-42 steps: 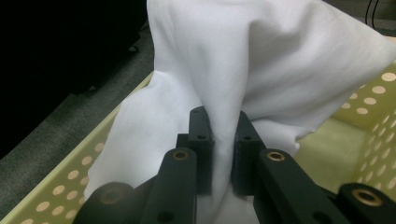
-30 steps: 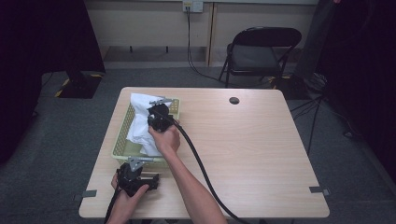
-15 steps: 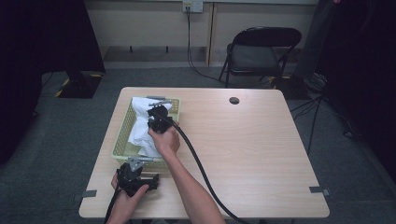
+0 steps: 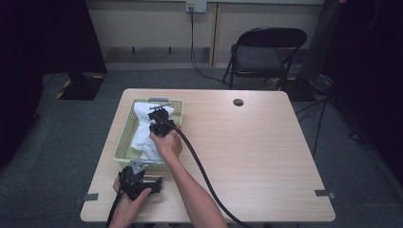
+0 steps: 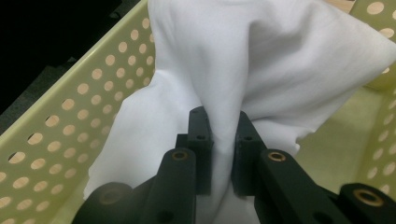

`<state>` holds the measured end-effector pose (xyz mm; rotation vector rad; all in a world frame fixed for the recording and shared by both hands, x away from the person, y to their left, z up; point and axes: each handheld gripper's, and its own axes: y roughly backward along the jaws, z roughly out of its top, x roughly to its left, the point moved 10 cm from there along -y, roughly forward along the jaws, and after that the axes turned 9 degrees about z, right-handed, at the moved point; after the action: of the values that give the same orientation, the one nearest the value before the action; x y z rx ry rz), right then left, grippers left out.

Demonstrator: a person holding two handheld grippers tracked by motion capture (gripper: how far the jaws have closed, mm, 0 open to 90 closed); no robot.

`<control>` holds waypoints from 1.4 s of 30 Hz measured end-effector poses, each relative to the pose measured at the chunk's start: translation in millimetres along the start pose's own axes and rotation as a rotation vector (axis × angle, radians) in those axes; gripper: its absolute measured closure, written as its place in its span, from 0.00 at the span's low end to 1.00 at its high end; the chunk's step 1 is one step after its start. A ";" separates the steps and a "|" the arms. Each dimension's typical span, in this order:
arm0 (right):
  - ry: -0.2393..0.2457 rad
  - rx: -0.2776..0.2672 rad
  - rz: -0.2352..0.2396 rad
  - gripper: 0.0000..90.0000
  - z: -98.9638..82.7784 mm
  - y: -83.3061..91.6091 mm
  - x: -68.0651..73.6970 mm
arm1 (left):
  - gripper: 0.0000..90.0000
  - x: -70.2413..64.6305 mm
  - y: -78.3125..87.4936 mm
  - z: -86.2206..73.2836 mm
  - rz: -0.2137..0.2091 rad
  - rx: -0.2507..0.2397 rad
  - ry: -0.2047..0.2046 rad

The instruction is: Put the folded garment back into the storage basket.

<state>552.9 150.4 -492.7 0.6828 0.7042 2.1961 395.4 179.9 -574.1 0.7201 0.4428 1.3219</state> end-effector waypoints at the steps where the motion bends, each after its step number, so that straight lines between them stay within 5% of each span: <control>1: -0.001 0.003 -0.003 0.90 -0.2 -0.3 0.0 | 0.00 0.0 0.0 0.0 0.000 0.000 -0.001; 8: -0.003 0.018 -0.013 0.87 -1.4 -1.4 -1.3 | 0.00 0.0 -0.1 0.1 0.000 -0.001 0.000; 14: -0.015 0.017 0.021 0.71 -0.5 -0.2 -0.1 | 0.00 -0.1 0.0 0.1 0.000 0.000 0.000; 42: 0.003 -0.038 0.033 0.09 1.8 15.3 -2.9 | 0.00 0.0 0.0 0.0 -0.001 0.000 -0.001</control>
<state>548.6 139.7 -482.1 0.6763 0.6556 2.2357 395.5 179.9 -574.1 0.7202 0.4421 1.3211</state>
